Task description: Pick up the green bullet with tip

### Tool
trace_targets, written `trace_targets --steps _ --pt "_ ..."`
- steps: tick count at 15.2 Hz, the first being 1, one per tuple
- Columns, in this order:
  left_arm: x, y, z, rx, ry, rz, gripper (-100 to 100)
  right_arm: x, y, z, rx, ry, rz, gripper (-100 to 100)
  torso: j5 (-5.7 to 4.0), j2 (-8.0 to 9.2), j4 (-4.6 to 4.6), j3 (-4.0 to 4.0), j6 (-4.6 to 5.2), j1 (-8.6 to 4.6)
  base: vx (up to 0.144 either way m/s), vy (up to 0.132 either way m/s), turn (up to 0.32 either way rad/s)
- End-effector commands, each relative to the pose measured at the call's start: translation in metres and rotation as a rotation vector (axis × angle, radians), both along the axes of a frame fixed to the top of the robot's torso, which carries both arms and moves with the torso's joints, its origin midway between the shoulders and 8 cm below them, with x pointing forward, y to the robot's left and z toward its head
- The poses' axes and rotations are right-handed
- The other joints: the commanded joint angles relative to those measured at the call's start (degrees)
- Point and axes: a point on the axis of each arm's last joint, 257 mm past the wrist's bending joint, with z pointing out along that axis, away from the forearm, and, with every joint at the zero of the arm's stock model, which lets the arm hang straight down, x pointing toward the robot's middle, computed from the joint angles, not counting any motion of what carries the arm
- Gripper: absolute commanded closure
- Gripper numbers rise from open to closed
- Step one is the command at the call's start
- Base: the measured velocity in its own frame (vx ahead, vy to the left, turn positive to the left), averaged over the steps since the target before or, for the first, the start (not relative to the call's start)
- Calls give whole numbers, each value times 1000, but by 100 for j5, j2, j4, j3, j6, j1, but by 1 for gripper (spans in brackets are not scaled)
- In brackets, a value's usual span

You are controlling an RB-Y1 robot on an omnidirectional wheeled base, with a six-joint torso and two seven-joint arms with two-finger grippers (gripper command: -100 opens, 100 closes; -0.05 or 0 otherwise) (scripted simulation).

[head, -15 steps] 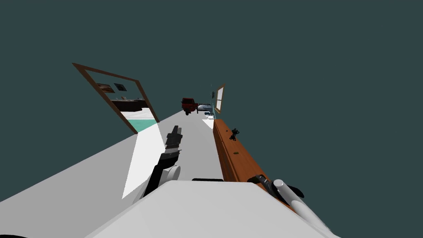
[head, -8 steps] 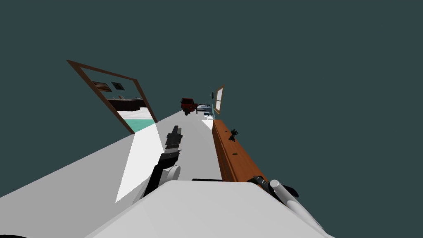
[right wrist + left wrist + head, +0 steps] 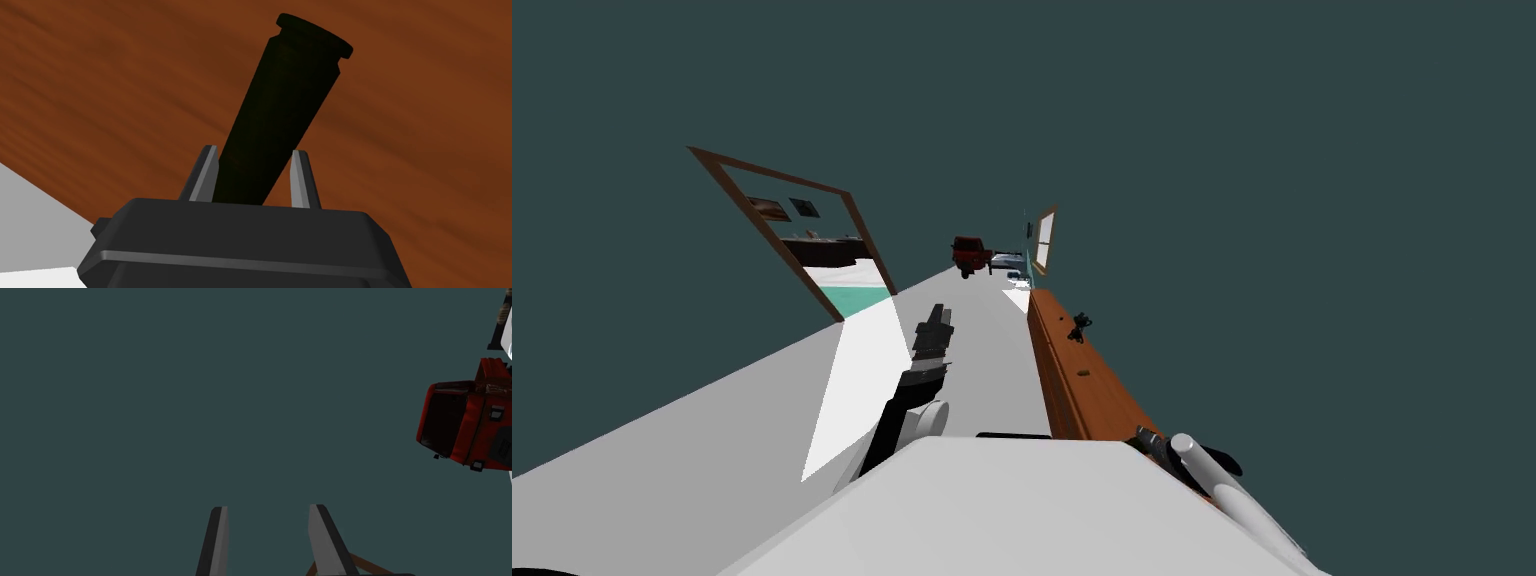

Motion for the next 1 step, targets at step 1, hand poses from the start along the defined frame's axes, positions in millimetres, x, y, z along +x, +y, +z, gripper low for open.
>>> trace_targets --steps 1 --pt "0 0 0 0 0 0 0 0 0 0 0 0 0 100 0 0 0 0 0 0 -38 43 -2"
